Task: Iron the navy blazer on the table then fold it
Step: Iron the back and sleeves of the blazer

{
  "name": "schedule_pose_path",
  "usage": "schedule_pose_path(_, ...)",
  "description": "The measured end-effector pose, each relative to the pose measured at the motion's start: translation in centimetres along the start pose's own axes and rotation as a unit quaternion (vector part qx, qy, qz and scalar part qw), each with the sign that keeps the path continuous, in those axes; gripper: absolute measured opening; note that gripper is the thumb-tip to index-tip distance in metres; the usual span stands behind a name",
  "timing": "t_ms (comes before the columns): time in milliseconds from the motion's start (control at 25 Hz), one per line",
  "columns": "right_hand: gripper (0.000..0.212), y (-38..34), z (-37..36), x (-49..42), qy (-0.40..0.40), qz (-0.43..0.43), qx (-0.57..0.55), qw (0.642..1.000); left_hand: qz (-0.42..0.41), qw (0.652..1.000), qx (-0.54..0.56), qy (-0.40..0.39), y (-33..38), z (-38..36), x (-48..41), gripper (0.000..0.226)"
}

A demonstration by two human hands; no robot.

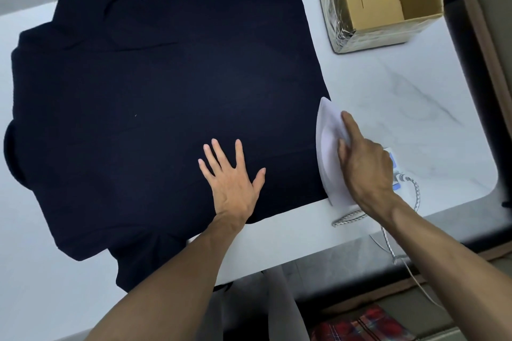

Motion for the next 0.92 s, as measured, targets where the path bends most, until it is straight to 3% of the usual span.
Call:
schedule_pose_path(160, 0.057, -2.2, -0.2, 1.8, -0.034, 0.040, -0.048, 0.997, 0.001, 1.000, -0.002, 0.001, 0.0, -0.2, -0.1, 0.081)
schedule_pose_path(320, 0.058, -5.7, -2.0, 5.0, -0.054, 0.118, 0.035, 0.991, 0.002, 1.000, 0.000, 0.003, 0.0, -0.4, -0.1, 0.080)
schedule_pose_path(760, 0.054, -0.9, -0.2, 0.8, -0.007, -0.003, 0.000, 1.000, 0.000, 1.000, 0.016, -0.006, -0.2, 0.0, 0.0, 0.078)
schedule_pose_path(920, 0.056, -3.1, 0.3, 2.3, -0.014, 0.031, -0.038, 0.999, -0.021, 0.989, 0.143, -0.014, -1.5, 1.0, 0.1, 0.064)
Point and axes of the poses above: each hand's wrist, its own x-axis away from the middle knuckle, its own z-axis out of the back of the hand, y = z × x, the point moved 4 cm from there along -x, towards the middle knuckle, and after that the axes turned 3 degrees about y, right-handed, at the moved point
